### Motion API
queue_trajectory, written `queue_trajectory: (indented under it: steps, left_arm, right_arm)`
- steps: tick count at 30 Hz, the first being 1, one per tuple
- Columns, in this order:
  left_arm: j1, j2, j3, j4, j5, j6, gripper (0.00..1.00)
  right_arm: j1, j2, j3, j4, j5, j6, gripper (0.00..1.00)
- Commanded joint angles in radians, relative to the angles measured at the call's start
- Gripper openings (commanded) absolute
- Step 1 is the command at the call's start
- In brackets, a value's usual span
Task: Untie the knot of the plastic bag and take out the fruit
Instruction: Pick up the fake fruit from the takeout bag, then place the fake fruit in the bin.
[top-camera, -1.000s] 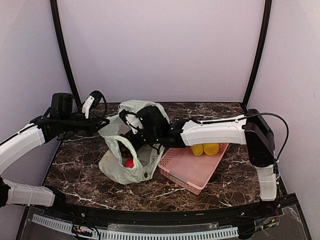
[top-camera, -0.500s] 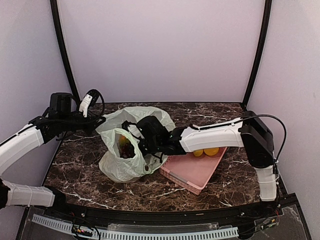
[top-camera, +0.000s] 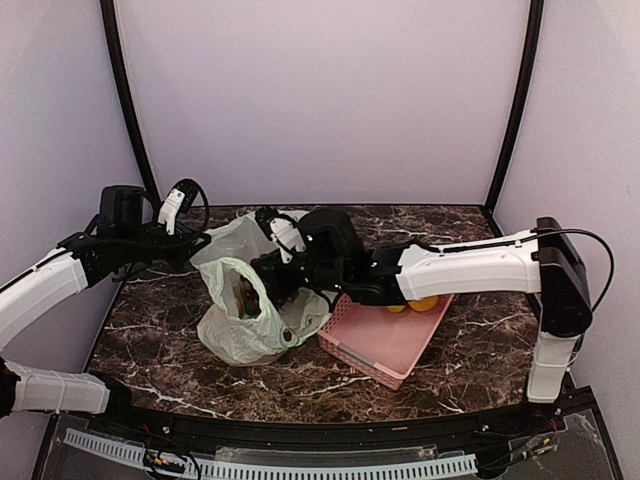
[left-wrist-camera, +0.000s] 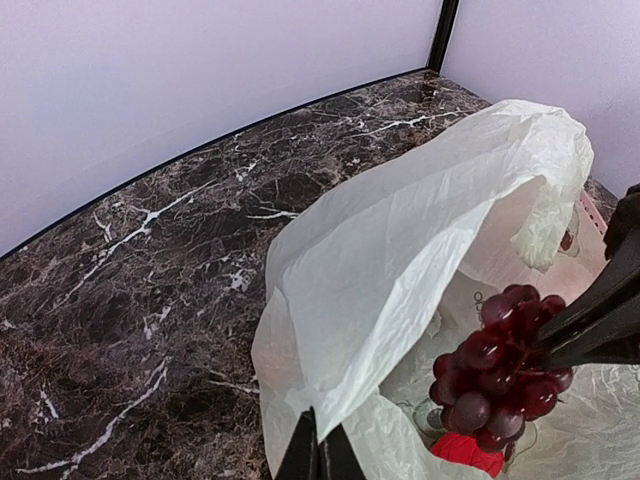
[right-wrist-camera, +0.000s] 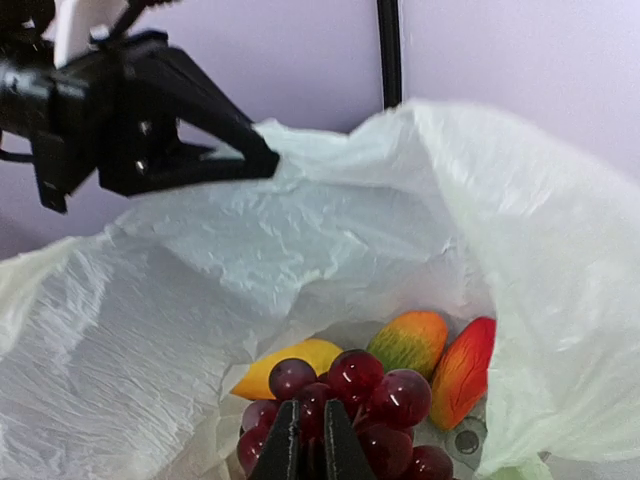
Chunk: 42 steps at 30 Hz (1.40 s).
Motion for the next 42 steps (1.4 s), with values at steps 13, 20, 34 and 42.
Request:
queue_trajectory:
  steps: [13,20,34,42]
  left_arm:
    - [0.003,-0.029,-0.013,-0.027,-0.026,-0.005,0.01]
    - [0.003,-0.041,-0.018,-0.031,-0.100,-0.013,0.01]
    - [0.003,-0.056,-0.030,-0.014,-0.097,-0.005,0.01]
    - [0.003,-0.061,-0.039,-0.004,-0.105,-0.005,0.01]
  right_arm:
    - [0.018,-0.249,-0.078,0.314,0.023,-0.087,0.00]
    - [0.017,-0.408,-0.196,0.405,0.090,-0.110,0.00]
    - [-0.094,-0.545,-0.161,-0.149,0.623,0.017,0.01]
    - [-0.271,-0.582,-0.232,-0.455,0.594,0.277,0.02]
